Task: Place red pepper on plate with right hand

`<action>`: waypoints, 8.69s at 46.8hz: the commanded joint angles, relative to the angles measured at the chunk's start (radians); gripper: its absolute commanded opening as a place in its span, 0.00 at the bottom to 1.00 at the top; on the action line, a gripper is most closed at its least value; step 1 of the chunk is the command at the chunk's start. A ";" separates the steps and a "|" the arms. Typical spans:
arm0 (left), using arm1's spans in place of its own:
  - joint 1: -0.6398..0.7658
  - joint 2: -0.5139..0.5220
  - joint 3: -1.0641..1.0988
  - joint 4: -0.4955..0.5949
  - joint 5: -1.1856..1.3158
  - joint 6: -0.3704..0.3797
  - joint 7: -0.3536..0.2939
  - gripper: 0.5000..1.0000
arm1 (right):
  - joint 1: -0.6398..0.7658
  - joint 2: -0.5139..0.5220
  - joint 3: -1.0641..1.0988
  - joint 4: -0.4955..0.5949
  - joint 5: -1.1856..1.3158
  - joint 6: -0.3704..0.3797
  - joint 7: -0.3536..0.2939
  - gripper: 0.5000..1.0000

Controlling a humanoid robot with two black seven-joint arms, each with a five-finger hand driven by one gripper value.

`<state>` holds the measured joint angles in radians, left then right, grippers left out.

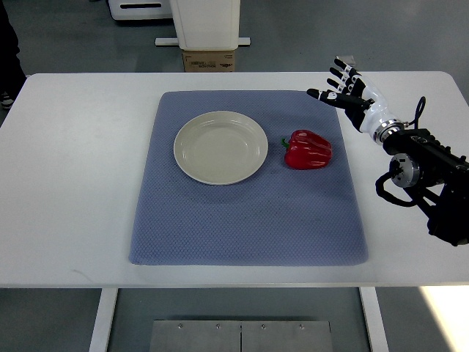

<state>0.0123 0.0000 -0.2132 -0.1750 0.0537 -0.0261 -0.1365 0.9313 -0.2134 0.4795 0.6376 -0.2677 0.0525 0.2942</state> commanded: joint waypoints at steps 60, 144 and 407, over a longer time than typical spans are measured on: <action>0.000 0.000 0.000 0.000 0.000 0.000 0.000 1.00 | 0.218 -0.075 -0.642 -0.010 -0.462 0.060 0.247 1.00; 0.000 0.000 0.000 0.000 0.000 0.000 0.000 1.00 | 0.268 -0.035 -0.667 -0.085 -0.442 -0.008 0.206 0.00; 0.000 0.000 0.000 0.000 0.000 0.000 0.000 1.00 | -0.012 0.060 0.051 -0.067 0.078 -0.074 0.010 1.00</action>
<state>0.0123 0.0000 -0.2132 -0.1749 0.0537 -0.0260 -0.1365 0.9231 -0.1484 0.5310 0.5694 -0.1901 -0.0216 0.3023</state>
